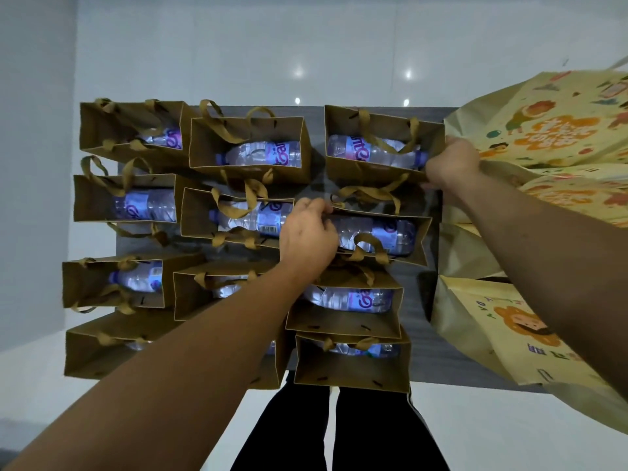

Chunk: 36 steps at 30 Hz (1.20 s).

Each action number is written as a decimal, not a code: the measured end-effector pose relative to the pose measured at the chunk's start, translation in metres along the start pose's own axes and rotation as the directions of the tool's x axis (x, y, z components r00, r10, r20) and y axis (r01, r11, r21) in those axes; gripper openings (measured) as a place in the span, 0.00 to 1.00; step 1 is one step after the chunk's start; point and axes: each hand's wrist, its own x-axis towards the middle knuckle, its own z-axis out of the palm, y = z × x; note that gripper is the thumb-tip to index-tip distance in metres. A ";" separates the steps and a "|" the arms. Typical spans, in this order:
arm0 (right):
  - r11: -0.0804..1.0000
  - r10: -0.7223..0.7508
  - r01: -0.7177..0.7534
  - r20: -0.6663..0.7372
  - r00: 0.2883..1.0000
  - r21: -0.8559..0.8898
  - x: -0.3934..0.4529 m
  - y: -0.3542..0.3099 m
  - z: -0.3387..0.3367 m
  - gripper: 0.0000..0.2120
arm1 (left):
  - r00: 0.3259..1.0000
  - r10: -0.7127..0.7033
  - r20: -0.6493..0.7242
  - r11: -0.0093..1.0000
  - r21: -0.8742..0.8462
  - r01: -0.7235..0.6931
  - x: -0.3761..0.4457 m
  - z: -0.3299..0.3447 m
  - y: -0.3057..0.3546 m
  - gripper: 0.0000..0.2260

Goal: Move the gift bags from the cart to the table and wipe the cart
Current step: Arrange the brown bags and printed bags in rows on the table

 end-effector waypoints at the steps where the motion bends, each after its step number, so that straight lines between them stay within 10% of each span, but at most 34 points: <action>1: 0.999 -0.020 0.019 -0.016 1.000 -0.025 0.004 -0.003 -0.001 0.16 | 1.000 -0.002 -0.003 1.000 -0.002 0.002 0.000 0.000 0.000 0.12; 12: 0.989 -0.029 0.014 0.101 0.994 0.145 0.013 -0.003 -0.002 0.21 | 1.000 -0.008 -0.029 0.999 -0.036 0.007 -0.003 0.007 -0.002 0.12; 19: 0.910 -0.005 0.111 -0.257 0.966 0.399 -0.090 0.014 0.020 0.25 | 0.999 -0.014 -0.034 0.998 -0.065 0.012 -0.020 -0.002 -0.002 0.14; 26: 0.922 -0.335 0.381 -0.366 0.868 0.061 -0.193 0.080 0.046 0.17 | 0.984 0.173 -0.050 0.984 0.057 -0.170 -0.068 -0.002 -0.030 0.14; 36: 0.983 -0.138 0.153 -0.141 0.980 0.099 -0.215 0.131 0.074 0.28 | 0.967 0.254 -0.039 0.963 0.103 -0.249 -0.142 0.035 -0.080 0.17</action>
